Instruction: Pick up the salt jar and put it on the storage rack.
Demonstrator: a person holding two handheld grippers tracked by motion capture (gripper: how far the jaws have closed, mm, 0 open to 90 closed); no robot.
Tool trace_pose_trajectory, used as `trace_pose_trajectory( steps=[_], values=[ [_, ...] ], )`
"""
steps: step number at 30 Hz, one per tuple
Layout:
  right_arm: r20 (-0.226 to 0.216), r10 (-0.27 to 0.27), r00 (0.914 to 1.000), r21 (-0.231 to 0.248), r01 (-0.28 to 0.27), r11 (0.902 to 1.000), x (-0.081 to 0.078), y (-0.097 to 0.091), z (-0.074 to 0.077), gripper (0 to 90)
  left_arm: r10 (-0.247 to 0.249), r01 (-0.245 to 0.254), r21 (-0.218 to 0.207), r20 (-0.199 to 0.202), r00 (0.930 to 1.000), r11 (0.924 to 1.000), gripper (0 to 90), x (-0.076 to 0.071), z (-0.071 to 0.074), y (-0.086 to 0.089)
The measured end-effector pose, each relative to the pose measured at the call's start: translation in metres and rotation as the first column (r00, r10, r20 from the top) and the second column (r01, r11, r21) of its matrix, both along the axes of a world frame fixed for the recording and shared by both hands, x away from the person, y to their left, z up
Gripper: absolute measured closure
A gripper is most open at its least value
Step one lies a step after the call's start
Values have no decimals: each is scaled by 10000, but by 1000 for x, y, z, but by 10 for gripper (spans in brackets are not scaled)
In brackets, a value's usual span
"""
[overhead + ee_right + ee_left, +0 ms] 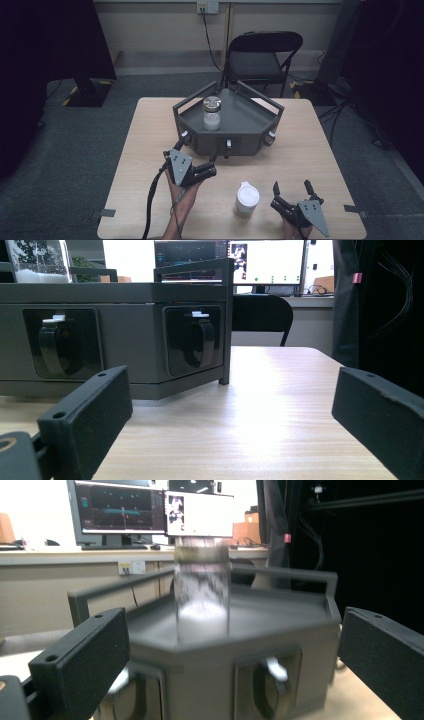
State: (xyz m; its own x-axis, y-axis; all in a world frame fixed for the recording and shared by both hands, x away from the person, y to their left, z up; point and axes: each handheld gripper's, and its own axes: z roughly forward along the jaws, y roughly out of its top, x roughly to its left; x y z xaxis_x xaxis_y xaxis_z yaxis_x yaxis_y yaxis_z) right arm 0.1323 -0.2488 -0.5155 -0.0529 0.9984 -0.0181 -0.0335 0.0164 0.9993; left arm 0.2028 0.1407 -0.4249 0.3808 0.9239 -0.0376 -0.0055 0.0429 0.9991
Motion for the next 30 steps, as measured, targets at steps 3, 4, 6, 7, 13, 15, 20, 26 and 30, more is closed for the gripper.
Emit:
trace_pose_trajectory(
  steps=[3,4,6,7,13,15,20,26,30],
  values=[
    [-4,0,10000,1,0,10000,0,0,0,14,208,-216,-266,-288,9994,9994,0,-6,-16,2],
    [-1,0,10000,-3,0,10000,0,0,0,14,468,-475,-260,-289,9985,9985,0,-8,-21,-1],
    [-1,1,10000,-1,-1,10000,0,0,0,14,798,-804,-161,-362,9962,9966,0,-11,-29,-3],
    [0,0,10000,-2,0,10000,0,0,0,14,890,-897,-182,-377,9953,9958,0,-13,-33,-3],
    [-3,0,10000,0,0,10000,0,0,0,14,1187,-1188,-92,-115,9929,9929,0,-22,-56,-4],
    [-2,0,10000,0,0,10000,0,0,0,14,1318,-1318,-118,15,9913,9912,0,-26,-64,-4],
    [-1,1,10000,-2,-1,10000,0,0,0,14,1305,-1305,10,-204,9912,9914,0,-28,-71,-1],
    [-2,0,10000,-1,0,10000,0,0,0,14,1178,-1165,334,-406,9922,9926,0,-29,-77,-2],
    [0,0,10000,-2,0,10000,0,0,0,14,1228,-1220,255,-331,9919,9922,0,-30,-82,-3]
  ],
)
